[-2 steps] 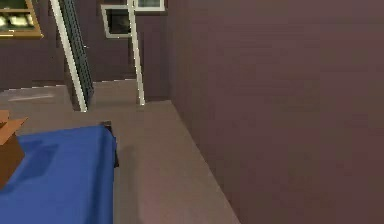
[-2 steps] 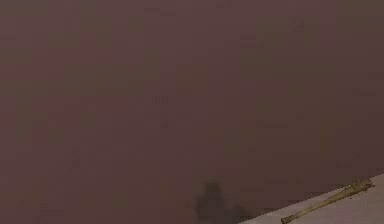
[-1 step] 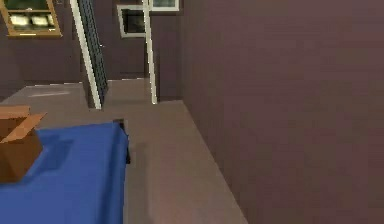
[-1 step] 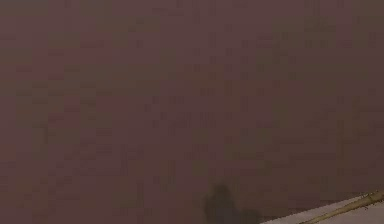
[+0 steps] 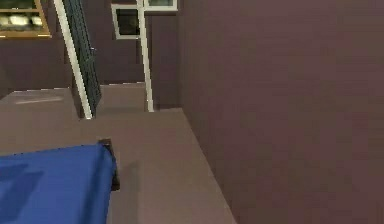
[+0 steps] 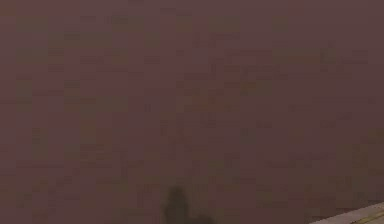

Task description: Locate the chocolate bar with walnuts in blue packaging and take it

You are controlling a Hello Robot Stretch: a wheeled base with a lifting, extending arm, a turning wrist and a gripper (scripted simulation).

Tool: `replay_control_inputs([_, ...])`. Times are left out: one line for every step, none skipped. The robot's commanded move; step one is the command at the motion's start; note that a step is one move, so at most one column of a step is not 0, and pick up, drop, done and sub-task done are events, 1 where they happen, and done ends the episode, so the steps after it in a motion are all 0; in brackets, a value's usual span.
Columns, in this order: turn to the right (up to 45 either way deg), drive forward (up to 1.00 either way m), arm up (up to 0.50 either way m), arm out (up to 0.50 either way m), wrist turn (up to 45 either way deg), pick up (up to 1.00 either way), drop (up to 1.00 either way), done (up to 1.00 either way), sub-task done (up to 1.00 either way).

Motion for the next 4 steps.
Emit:
replay_control_inputs([-12.0, 0.0, 0.0, 0.0, 0.0, 0.0, 0.0, 0.0, 0.0])
replay_control_inputs([0.0, 1.0, 0.0, 0.0, 0.0, 0.0, 0.0, 0.0, 0.0])
replay_control_inputs([-3.0, 0.0, 0.0, 0.0, 0.0, 0.0, 0.0, 0.0, 0.0])
replay_control_inputs([0.0, 0.5, 0.0, 0.0, 0.0, 0.0, 0.0, 0.0, 0.0])
